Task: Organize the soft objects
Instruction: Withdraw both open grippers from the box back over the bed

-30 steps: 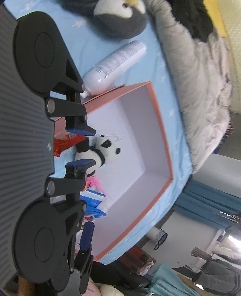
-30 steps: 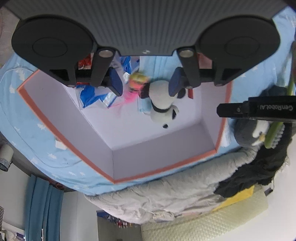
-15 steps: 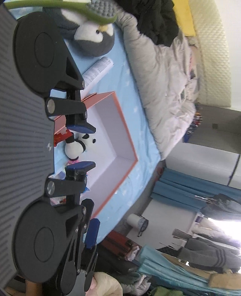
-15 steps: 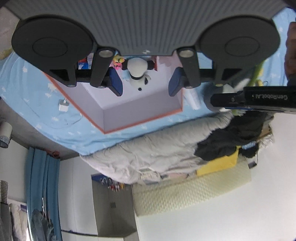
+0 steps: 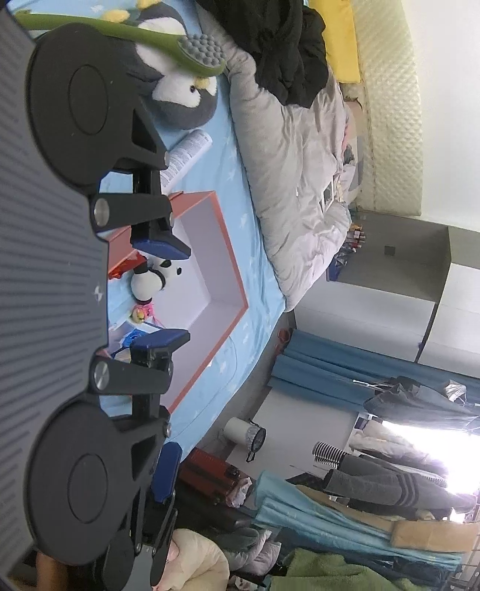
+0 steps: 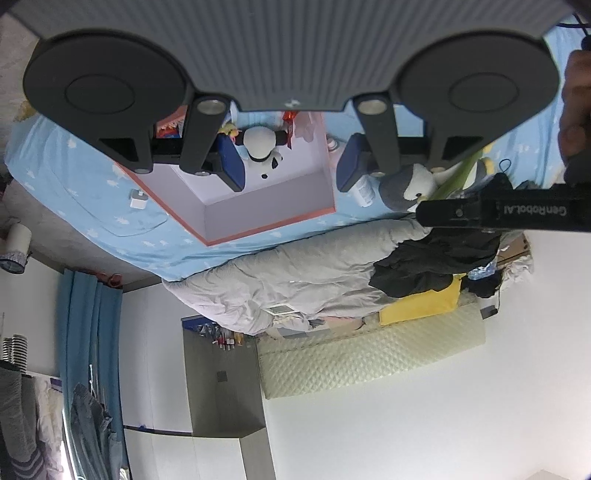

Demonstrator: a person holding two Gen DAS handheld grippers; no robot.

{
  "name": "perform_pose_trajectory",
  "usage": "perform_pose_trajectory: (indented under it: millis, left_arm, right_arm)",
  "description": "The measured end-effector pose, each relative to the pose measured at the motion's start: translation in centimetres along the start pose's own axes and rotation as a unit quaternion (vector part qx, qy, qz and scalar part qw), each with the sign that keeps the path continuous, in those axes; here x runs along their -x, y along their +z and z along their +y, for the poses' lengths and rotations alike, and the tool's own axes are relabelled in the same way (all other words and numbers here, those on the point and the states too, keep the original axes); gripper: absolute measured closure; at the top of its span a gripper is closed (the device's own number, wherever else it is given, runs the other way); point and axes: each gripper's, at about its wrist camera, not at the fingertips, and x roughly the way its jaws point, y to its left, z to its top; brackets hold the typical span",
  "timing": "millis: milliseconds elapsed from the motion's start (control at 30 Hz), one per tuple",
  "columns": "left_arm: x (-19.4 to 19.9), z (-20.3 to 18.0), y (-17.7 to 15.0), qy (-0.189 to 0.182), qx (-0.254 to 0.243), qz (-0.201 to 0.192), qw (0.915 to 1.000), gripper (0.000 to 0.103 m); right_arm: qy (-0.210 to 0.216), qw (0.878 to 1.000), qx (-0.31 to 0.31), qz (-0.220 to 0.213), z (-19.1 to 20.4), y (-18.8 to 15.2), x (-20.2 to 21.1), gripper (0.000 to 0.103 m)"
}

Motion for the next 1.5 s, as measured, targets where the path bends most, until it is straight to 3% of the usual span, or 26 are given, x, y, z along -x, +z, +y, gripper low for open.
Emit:
perform_pose_trajectory:
  millis: [200, 500, 633, 933, 1500]
  left_arm:
    - [3.0, 0.7, -1.6, 0.012, 0.030, -0.006, 0.9995, 0.055]
    - [5.5, -2.1, -5.0, 0.017, 0.002, -0.003, 0.9999, 0.055]
    - [6.0, -3.8, -6.6, 0.026, -0.018, -0.004, 0.9995, 0.055]
    - [6.1, -3.4, -8.9, 0.031, 0.005, 0.010, 0.9994, 0.055]
    - [6.1, -1.8, -10.0, 0.051, 0.037, 0.007, 0.9980, 0.055]
  right_arm:
    - [0.006, 1.000, 0.004, -0.002, 0.6, -1.4, 1.9, 0.045]
    - [0.008, 1.000, -0.017, -0.001, 0.4, -3.8, 3.8, 0.045]
    - [0.007, 1.000, -0.012, 0.001, 0.5, -4.8, 4.7, 0.045]
    - [0.014, 1.000, -0.016, 0.004, 0.6, -5.8, 5.6, 0.045]
    - [0.022, 1.000, -0.003, 0.018, 1.0, -6.7, 5.1, 0.045]
